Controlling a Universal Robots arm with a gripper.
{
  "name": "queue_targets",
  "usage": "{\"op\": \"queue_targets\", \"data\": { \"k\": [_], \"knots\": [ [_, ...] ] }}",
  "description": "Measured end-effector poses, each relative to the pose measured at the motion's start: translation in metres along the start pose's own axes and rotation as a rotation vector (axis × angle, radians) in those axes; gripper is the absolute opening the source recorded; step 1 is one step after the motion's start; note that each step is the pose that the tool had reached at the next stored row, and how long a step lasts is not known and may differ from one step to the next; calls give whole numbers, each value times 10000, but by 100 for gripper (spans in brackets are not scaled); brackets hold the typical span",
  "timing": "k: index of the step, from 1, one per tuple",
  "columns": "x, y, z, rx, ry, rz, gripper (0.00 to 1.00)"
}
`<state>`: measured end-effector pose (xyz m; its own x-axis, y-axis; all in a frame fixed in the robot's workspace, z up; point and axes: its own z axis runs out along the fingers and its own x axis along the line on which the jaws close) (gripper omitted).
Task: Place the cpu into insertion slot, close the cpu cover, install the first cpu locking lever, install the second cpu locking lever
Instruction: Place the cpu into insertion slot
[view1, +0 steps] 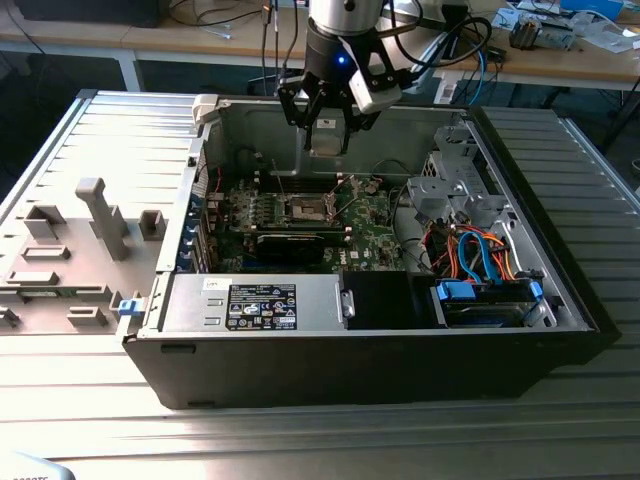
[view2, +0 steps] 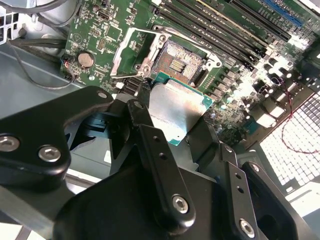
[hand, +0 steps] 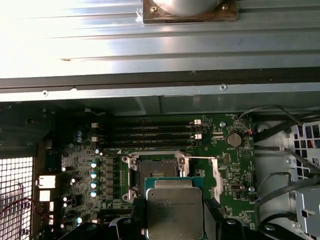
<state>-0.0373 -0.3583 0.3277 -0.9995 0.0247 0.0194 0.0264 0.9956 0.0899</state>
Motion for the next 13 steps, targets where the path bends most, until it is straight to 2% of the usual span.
{"op": "queue_targets", "data": {
  "k": [13],
  "knots": [
    [-1,-2,27,0,0,0,55]
  ]
}}
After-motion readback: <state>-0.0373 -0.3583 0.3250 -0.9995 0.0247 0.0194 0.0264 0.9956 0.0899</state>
